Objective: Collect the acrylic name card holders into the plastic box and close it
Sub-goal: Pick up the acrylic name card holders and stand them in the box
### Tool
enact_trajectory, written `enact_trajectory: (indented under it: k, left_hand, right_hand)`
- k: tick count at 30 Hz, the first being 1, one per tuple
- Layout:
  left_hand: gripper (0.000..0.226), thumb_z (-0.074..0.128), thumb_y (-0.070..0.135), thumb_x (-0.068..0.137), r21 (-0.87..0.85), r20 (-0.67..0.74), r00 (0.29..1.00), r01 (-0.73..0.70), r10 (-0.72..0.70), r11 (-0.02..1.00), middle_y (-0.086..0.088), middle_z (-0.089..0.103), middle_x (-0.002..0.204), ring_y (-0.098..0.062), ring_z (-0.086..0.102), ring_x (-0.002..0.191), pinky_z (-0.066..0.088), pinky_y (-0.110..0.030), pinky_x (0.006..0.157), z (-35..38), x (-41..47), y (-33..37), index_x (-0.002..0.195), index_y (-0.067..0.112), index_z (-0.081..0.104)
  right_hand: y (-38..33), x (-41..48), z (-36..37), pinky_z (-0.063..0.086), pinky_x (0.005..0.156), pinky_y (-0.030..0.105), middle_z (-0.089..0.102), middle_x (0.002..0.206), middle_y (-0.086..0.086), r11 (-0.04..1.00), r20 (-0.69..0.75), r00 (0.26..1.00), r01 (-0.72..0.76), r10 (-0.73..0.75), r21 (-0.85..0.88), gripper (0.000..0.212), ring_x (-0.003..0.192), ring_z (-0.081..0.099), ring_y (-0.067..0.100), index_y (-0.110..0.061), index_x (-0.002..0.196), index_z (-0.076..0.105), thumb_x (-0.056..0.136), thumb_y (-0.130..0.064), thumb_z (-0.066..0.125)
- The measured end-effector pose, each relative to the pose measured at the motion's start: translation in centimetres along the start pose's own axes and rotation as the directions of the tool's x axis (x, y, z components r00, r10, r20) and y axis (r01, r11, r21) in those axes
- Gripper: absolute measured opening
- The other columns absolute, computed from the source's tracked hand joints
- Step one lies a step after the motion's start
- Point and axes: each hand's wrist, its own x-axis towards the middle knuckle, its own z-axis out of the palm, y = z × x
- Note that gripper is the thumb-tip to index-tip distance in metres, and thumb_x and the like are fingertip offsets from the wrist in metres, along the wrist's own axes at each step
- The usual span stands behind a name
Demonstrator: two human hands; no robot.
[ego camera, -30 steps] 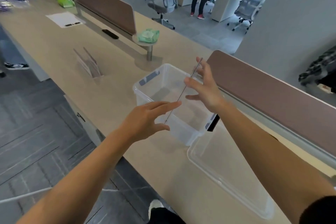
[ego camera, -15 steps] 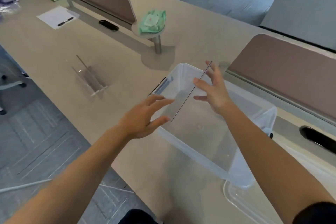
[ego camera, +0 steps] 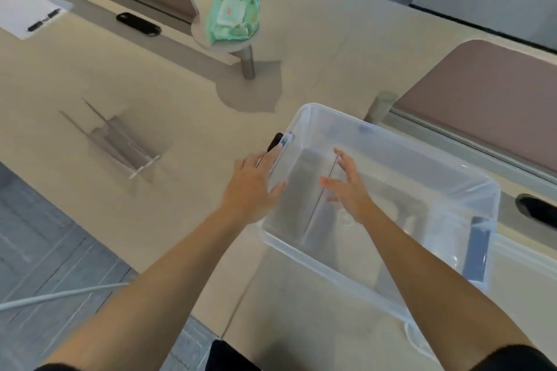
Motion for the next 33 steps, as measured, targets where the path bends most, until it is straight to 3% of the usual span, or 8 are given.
enact_trajectory:
  k: [3, 7, 12, 14, 18, 20, 26, 33]
  left_hand:
    - [0.071, 0.055, 0.045, 0.091, -0.015, -0.014, 0.999, 0.030, -0.031, 0.999, 0.002, 0.042, 0.138, -0.025, 0.035, 0.123, 0.046, -0.041, 0.096, 0.2, 0.0, -0.2, 0.151, 0.044, 0.016]
    - [0.070, 0.055, 0.045, 0.091, -0.053, -0.026, 0.999, 0.026, -0.027, 0.998, 0.001, 0.045, 0.131, -0.024, 0.038, 0.120, 0.047, -0.041, 0.094, 0.3, 0.1, -0.3, 0.151, 0.043, 0.020]
    - [0.068, 0.056, 0.045, 0.090, -0.082, -0.028, 0.999, 0.025, -0.027, 0.996, 0.002, 0.046, 0.129, -0.024, 0.037, 0.121, 0.046, -0.041, 0.095, 0.2, 0.1, -0.3, 0.150, 0.042, 0.023]
    - [0.068, 0.055, 0.045, 0.090, -0.090, -0.030, 0.999, 0.020, -0.022, 0.996, 0.001, 0.047, 0.128, -0.024, 0.038, 0.121, 0.046, -0.042, 0.095, 0.2, 0.1, -0.3, 0.150, 0.042, 0.024]
    - [0.067, 0.056, 0.044, 0.090, -0.129, -0.033, 0.999, 0.015, -0.019, 0.992, 0.001, 0.047, 0.125, -0.025, 0.044, 0.117, 0.047, -0.041, 0.095, 0.2, 0.1, -0.5, 0.149, 0.044, 0.025]
    - [0.066, 0.057, 0.042, 0.090, -0.137, -0.044, 0.999, 0.013, -0.019, 0.990, 0.001, 0.047, 0.123, -0.025, 0.047, 0.113, 0.048, -0.040, 0.093, 0.2, 0.1, -0.5, 0.148, 0.044, 0.026]
    - [0.066, 0.059, 0.039, 0.090, -0.160, -0.055, 0.998, 0.014, -0.023, 0.987, 0.003, 0.048, 0.121, -0.024, 0.053, 0.107, 0.050, -0.036, 0.091, 0.2, 0.1, -0.5, 0.148, 0.044, 0.028]
    - [0.062, 0.056, 0.040, 0.092, -0.183, -0.063, 0.997, 0.027, -0.039, 0.983, 0.005, 0.047, 0.118, -0.011, 0.055, 0.090, 0.052, -0.033, 0.087, -0.1, 0.1, -0.3, 0.147, 0.048, 0.029]
  right_hand:
    - [0.6, 1.1, 0.3, 0.048, 0.097, 0.057, 0.032, 0.151, -0.010, 0.996, -0.029, 0.997, -0.070, 0.072, 0.062, 0.078, 0.123, 0.051, 0.019, -0.046, 0.142, 0.038, 0.074, -0.030, 0.074]
    - [0.4, 1.3, 0.5, 0.041, 0.109, 0.053, 0.035, 0.153, -0.008, 0.997, -0.001, 0.998, -0.068, 0.068, 0.040, 0.078, 0.127, 0.049, 0.015, -0.039, 0.148, 0.030, 0.085, -0.030, 0.074]
    - [0.8, 0.1, -1.1, 0.030, 0.118, 0.053, 0.019, 0.164, -0.007, 0.959, 0.045, 0.997, -0.048, 0.063, -0.279, 0.113, 0.149, 0.025, 0.018, -0.050, 0.153, 0.006, 0.064, -0.079, 0.069]
    - [0.3, -1.1, -1.6, 0.035, 0.115, 0.051, 0.011, 0.166, -0.005, 0.949, 0.047, 0.997, -0.043, 0.061, -0.314, 0.117, 0.146, 0.029, 0.023, -0.056, 0.150, 0.001, 0.061, -0.073, 0.074]
    - [1.5, -2.8, -1.9, 0.037, 0.115, 0.043, 0.010, 0.158, -0.027, 0.894, 0.240, 0.970, 0.077, 0.035, -0.442, 0.110, 0.149, 0.018, 0.009, -0.070, 0.139, 0.003, 0.061, -0.068, 0.081]
    - [2.0, -2.8, -1.7, 0.036, 0.116, 0.045, 0.012, 0.157, -0.027, 0.880, 0.263, 0.963, 0.075, 0.058, -0.469, 0.107, 0.149, 0.016, 0.007, -0.079, 0.131, 0.003, 0.059, -0.069, 0.081]
    - [1.7, -1.6, 0.0, 0.033, 0.117, 0.050, 0.015, 0.158, -0.022, 0.928, 0.285, 0.958, 0.076, 0.034, -0.365, 0.114, 0.149, 0.020, 0.015, -0.057, 0.146, 0.006, 0.063, -0.059, 0.084]
    - [1.9, -0.4, 2.1, 0.038, 0.113, 0.053, 0.024, 0.160, -0.007, 0.956, 0.221, 0.974, 0.024, 0.043, -0.293, 0.116, 0.147, 0.028, 0.018, -0.063, 0.144, 0.005, 0.059, -0.064, 0.084]
